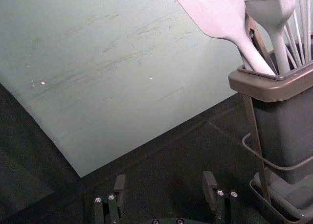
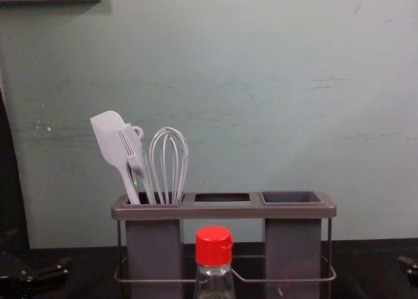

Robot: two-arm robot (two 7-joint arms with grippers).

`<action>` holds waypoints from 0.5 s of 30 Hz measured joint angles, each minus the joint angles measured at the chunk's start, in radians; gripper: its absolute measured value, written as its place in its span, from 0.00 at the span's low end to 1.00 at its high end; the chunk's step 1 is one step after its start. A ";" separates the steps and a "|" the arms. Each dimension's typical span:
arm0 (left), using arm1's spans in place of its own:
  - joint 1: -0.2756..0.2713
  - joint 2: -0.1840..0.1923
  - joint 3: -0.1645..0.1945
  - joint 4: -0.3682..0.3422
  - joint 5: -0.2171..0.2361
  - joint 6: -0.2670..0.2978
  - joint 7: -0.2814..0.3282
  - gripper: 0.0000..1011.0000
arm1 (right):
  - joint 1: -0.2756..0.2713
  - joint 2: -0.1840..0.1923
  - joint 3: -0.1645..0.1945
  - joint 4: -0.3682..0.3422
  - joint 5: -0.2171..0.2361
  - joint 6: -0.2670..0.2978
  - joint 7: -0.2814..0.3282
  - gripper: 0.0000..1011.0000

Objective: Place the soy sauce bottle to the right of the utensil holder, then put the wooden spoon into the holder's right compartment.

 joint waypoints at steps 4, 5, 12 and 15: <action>0.000 0.000 0.000 0.000 0.000 0.000 0.000 1.00 | 0.000 0.000 0.000 0.000 0.000 0.000 0.000 0.99; 0.000 0.000 0.000 0.000 0.000 0.000 0.000 1.00 | 0.000 0.000 0.000 0.000 0.000 0.000 0.000 0.99; 0.000 0.000 0.000 0.000 0.000 0.000 0.000 1.00 | 0.000 0.000 0.000 0.000 0.000 0.000 0.000 0.99; 0.000 0.000 0.000 0.000 0.000 0.000 0.000 1.00 | 0.000 0.000 0.000 0.000 0.000 0.000 0.000 0.99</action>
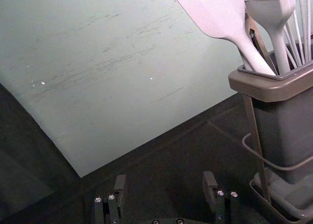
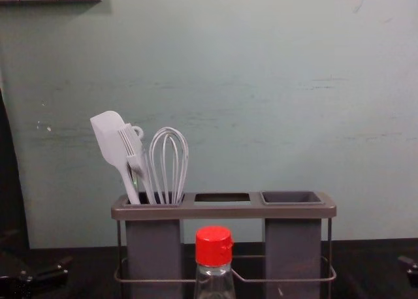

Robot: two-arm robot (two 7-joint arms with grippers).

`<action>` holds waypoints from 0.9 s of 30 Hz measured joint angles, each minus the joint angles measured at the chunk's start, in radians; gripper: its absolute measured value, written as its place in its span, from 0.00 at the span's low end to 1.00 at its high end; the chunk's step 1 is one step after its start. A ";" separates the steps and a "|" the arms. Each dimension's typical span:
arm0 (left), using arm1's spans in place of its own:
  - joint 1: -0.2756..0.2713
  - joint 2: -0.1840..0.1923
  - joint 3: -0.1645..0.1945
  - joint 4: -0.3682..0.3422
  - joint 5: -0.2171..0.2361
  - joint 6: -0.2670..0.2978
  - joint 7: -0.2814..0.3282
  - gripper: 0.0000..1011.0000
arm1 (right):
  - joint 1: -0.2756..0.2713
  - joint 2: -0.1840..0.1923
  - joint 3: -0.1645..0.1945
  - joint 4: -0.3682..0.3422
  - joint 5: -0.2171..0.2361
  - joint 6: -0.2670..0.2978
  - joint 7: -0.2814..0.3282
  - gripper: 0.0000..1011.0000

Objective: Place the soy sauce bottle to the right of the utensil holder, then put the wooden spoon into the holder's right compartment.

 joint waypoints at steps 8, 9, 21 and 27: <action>0.000 0.000 0.000 0.000 0.000 0.000 0.000 1.00 | 0.000 0.000 0.000 0.000 0.000 0.000 0.000 0.99; 0.000 0.000 0.000 0.000 0.000 0.000 0.000 1.00 | 0.000 0.000 0.000 0.000 0.000 0.000 0.000 0.99; 0.000 0.000 0.000 0.000 0.000 0.000 0.000 1.00 | 0.000 0.000 0.000 0.000 0.000 0.000 0.000 0.99; 0.000 0.000 0.000 0.000 0.000 0.000 0.000 1.00 | 0.000 0.000 0.000 0.000 0.000 0.000 0.000 0.99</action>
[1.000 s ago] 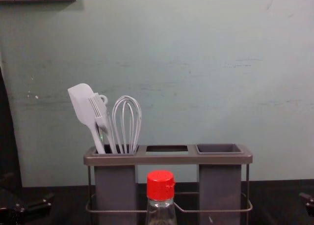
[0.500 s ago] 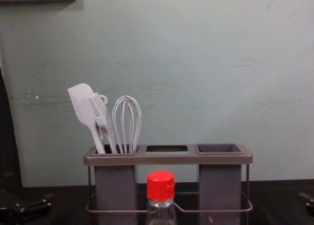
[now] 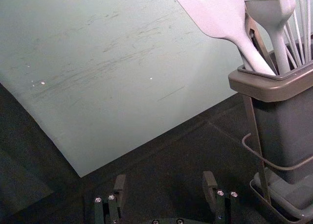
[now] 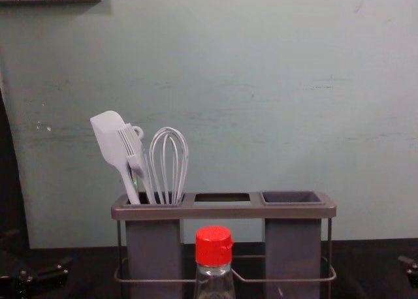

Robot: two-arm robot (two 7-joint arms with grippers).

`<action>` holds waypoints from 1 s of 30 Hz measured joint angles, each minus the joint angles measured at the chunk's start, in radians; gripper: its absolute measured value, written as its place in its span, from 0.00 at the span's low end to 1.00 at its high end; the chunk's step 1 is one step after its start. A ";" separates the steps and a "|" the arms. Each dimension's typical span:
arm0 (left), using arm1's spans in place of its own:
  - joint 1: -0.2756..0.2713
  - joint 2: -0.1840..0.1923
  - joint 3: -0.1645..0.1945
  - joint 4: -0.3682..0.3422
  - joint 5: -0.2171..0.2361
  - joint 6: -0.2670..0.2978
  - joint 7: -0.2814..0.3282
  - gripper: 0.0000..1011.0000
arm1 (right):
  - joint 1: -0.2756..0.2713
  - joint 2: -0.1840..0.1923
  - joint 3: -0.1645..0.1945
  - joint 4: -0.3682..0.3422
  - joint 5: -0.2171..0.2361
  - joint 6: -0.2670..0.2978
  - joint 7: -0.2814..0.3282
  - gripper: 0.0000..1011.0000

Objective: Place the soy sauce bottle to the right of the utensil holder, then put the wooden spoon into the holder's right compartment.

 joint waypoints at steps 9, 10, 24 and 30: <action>0.000 0.000 0.000 0.000 0.000 0.000 0.000 1.00 | 0.000 0.000 0.000 0.000 0.000 0.000 0.000 0.99; 0.000 0.000 0.000 0.000 0.000 0.000 0.000 1.00 | 0.000 0.000 0.000 0.000 0.000 0.000 0.000 0.99; 0.000 0.000 0.000 0.000 0.000 0.000 0.000 1.00 | 0.000 0.000 0.000 0.000 0.000 0.000 0.000 0.99; 0.000 0.000 0.000 0.000 0.000 0.000 0.000 1.00 | 0.000 0.000 0.000 0.000 0.000 0.000 0.000 0.99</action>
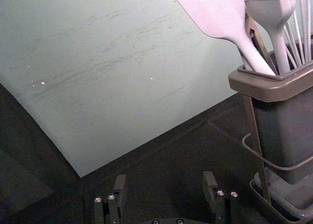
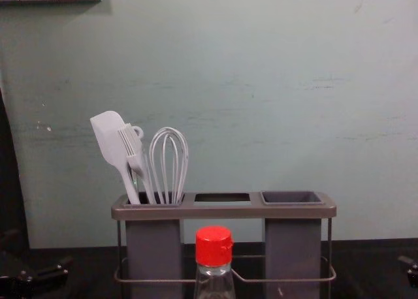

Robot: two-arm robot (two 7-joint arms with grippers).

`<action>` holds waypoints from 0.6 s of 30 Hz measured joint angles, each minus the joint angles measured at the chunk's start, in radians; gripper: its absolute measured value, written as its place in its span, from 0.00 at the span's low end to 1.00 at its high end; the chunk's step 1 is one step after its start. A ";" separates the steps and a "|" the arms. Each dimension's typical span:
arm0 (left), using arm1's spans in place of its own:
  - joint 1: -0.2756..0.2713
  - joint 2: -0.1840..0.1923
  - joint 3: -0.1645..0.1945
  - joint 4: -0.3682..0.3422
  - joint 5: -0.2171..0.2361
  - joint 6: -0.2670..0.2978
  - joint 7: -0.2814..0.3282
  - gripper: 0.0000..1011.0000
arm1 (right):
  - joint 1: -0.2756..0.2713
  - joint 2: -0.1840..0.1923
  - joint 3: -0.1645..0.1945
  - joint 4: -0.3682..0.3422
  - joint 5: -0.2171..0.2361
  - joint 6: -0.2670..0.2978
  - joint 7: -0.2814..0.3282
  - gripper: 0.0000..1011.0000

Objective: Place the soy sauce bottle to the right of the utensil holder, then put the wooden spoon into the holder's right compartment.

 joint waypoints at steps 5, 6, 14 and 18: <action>0.000 0.000 0.000 0.000 0.000 0.000 0.000 1.00 | 0.000 0.000 0.000 0.000 0.000 0.000 0.000 0.99; 0.000 0.000 0.000 0.000 0.000 0.000 0.000 1.00 | 0.000 0.000 0.000 0.000 0.000 0.000 0.000 0.99; 0.000 0.000 0.000 0.000 0.000 0.000 0.000 1.00 | 0.000 0.000 0.000 0.000 0.000 0.000 0.000 0.99; 0.000 0.000 0.000 0.000 0.000 0.000 0.000 1.00 | 0.000 0.000 0.000 0.000 0.000 0.000 0.000 0.99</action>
